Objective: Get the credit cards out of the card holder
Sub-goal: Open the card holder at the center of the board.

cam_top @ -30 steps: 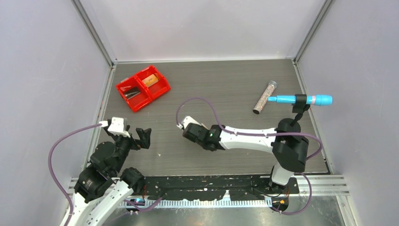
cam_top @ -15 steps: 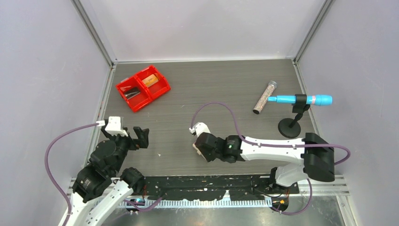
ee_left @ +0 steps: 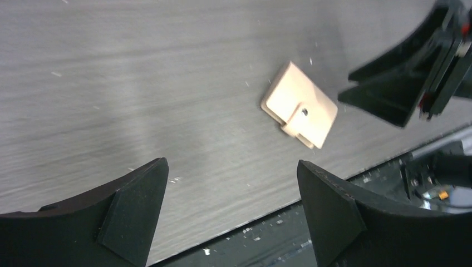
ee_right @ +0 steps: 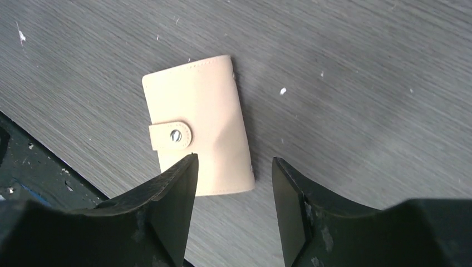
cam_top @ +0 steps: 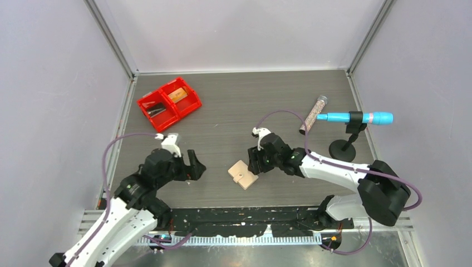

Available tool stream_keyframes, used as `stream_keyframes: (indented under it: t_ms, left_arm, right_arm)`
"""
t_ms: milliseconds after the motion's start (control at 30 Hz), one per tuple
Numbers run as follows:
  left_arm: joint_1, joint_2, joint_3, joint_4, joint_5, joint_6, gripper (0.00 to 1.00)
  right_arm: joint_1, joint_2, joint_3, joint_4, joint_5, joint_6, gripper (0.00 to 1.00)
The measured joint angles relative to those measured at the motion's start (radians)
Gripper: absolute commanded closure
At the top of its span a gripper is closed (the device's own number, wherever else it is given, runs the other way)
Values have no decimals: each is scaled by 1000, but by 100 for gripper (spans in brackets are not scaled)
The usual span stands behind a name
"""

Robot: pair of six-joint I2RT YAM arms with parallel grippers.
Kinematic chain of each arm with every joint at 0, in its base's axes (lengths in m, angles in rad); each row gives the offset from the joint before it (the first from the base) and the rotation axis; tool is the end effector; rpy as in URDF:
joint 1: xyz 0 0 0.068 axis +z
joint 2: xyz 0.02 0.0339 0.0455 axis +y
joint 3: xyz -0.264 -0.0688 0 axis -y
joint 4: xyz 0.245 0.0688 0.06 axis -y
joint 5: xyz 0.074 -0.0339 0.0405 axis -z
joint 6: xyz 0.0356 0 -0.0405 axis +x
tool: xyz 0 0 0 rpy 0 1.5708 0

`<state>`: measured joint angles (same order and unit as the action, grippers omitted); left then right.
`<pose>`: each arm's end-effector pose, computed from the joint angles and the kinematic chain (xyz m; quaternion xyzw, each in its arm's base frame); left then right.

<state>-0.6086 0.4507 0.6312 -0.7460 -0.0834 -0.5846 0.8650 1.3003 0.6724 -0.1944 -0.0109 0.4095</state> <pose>0.0879 -0.0576 0.2728 -0.0096 0.8757 -0.2402 0.4187 0.1668 0.1963 0.1922 -0.2121 0.9063 0.2216 0.2908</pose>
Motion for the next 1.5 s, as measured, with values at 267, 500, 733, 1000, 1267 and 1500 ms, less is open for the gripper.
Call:
stream_keyframes:
  t_ms: [267, 500, 733, 1000, 1267, 1500]
  left_arm:
    - [-4, 203, -179, 258, 228, -135, 17]
    - [-43, 311, -266, 440, 279, -220, 23]
    - [-132, 468, -264, 560, 284, -251, 29]
    - [-246, 644, -170, 591, 240, -251, 37]
    - [-325, 750, -37, 533, 134, -241, 47]
    - [-372, 774, 56, 395, 23, -243, 49]
  right_arm:
    - [-84, 129, 14, 71, -141, -44, 44]
    - [-87, 208, 16, 140, -235, -36, 52]
    - [-55, 208, -51, 255, -257, 46, 83]
    - [-6, 144, -176, 417, -238, 221, 95]
    - [100, 82, -211, 475, -172, 323, 95]
    - [131, 6, -255, 486, -96, 377, 95]
